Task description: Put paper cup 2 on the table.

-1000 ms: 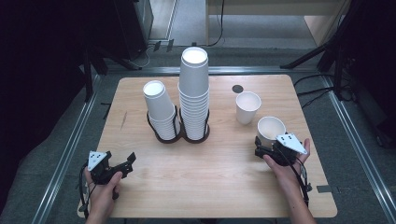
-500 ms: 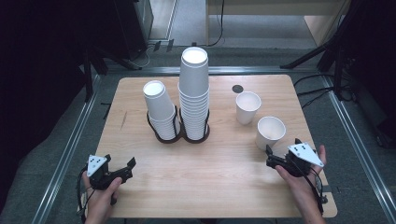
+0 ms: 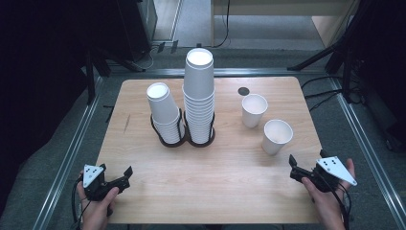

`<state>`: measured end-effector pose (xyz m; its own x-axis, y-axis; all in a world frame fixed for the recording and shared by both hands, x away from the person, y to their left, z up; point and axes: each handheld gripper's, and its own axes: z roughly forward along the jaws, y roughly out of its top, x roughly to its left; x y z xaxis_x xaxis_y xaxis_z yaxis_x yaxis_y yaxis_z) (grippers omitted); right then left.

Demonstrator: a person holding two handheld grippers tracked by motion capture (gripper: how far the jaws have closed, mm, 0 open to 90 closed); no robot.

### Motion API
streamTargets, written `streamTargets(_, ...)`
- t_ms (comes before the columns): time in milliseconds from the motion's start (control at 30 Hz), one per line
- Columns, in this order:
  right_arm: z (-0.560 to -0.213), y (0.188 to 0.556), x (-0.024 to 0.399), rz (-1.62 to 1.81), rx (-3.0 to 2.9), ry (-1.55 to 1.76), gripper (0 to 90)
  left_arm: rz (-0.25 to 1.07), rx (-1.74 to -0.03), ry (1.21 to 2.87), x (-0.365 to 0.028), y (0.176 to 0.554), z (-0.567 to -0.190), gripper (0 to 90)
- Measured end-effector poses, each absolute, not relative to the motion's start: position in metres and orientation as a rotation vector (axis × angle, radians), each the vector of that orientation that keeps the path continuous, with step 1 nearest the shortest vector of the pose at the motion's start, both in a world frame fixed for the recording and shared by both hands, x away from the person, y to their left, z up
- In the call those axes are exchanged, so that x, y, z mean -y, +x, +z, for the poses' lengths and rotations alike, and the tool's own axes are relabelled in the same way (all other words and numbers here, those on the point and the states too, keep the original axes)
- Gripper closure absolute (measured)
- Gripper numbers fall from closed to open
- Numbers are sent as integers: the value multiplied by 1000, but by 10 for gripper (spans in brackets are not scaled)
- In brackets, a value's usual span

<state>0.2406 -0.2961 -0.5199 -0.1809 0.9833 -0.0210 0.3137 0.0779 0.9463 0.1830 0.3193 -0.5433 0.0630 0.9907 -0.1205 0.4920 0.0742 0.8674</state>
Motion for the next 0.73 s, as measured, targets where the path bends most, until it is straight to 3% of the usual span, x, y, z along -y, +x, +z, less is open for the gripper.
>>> streamTargets(467,-535,219,336,1110,-1554,1421,0,815,-1619,1473,-351,165,-547,0)
streamTargets(733,-535,217,332,1122,-1554,1417,0,788,-1617,1520,-348,169,-554,0)
